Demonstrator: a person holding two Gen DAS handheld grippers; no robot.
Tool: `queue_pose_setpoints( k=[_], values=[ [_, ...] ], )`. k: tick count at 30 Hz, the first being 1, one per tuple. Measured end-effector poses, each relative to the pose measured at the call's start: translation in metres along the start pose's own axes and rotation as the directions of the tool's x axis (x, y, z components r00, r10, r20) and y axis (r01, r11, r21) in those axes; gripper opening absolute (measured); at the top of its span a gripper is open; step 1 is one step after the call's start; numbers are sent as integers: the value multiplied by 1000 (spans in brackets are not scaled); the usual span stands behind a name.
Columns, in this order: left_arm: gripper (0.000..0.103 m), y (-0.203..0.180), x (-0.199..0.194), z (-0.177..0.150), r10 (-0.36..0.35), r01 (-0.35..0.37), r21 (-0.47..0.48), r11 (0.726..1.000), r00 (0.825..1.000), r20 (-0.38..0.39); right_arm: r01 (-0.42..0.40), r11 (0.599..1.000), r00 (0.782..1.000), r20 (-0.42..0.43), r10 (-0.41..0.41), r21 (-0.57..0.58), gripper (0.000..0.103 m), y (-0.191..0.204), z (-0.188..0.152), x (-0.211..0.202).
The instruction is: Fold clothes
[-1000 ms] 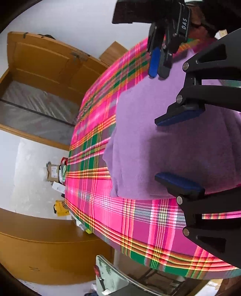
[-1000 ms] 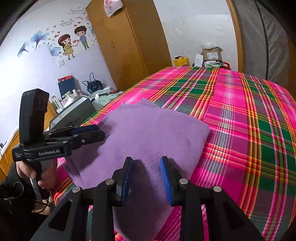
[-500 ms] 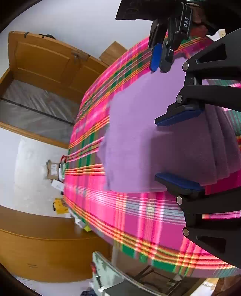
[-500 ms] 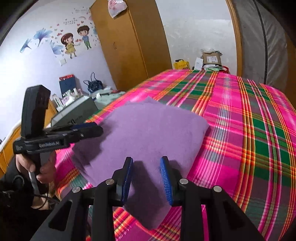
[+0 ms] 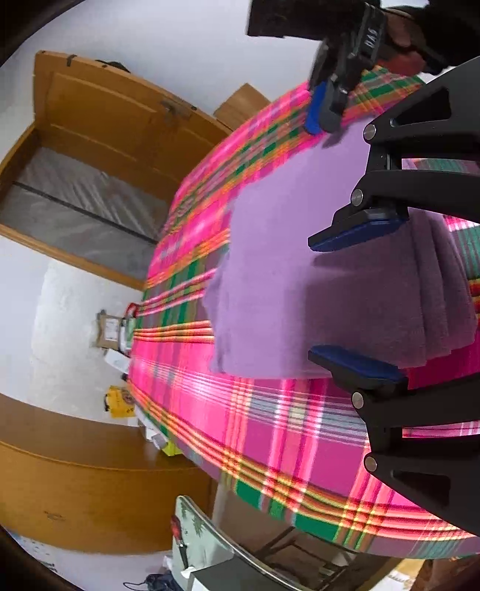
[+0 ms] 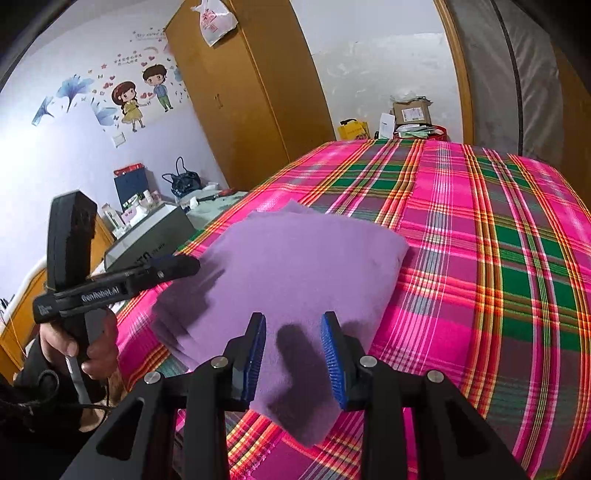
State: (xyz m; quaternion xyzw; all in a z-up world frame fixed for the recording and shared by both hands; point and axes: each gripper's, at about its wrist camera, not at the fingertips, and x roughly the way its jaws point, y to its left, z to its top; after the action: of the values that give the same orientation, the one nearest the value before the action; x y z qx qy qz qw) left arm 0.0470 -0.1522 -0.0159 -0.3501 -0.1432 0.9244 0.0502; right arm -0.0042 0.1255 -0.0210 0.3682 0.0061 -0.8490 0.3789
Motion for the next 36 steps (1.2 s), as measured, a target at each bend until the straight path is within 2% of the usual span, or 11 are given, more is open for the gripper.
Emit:
queue_pose_setpoints(
  k=[3, 7, 10, 12, 15, 18, 24, 30, 36],
  values=[
    [55, -4, 4, -4, 15, -14, 22, 1000, 1000, -20, -16, 1000, 1000, -25, 16, -1, 33, -6, -2, 6],
    [55, 0, -6, 1, -10, 10, -9, 1000, 1000, -5, -38, 999, 999, -30, 38, 11, 33, -13, -2, 8],
    [55, 13, -13, 11, 2, -1, -50, 999, 1000, 15, -46, 997, 999, 0, 46, 64, 33, -28, 2, 0],
    [55, 23, -13, 15, 36, -35, -77, 996, 999, 13, -55, 992, 998, 18, 53, 110, 33, -40, 4, -4],
    [55, 36, -7, 18, 43, -44, -119, 992, 999, -8, -76, 977, 997, 37, 70, 199, 33, -63, 6, -7],
    [55, 41, 1, 16, 17, -22, -143, 990, 999, -34, -68, 968, 997, 36, 61, 242, 41, -77, 4, -6],
    [55, 48, 20, 10, -61, 42, -200, 979, 994, -90, -80, 947, 997, 4, 83, 312, 43, -92, 2, 6],
    [55, 57, 27, 7, -125, 99, -241, 965, 988, -94, -99, 934, 991, -47, 123, 344, 43, -95, 0, 27],
    [56, 57, 30, 11, -154, 129, -243, 961, 984, -86, -115, 929, 987, -62, 145, 353, 44, -87, 1, 39]
  ],
)
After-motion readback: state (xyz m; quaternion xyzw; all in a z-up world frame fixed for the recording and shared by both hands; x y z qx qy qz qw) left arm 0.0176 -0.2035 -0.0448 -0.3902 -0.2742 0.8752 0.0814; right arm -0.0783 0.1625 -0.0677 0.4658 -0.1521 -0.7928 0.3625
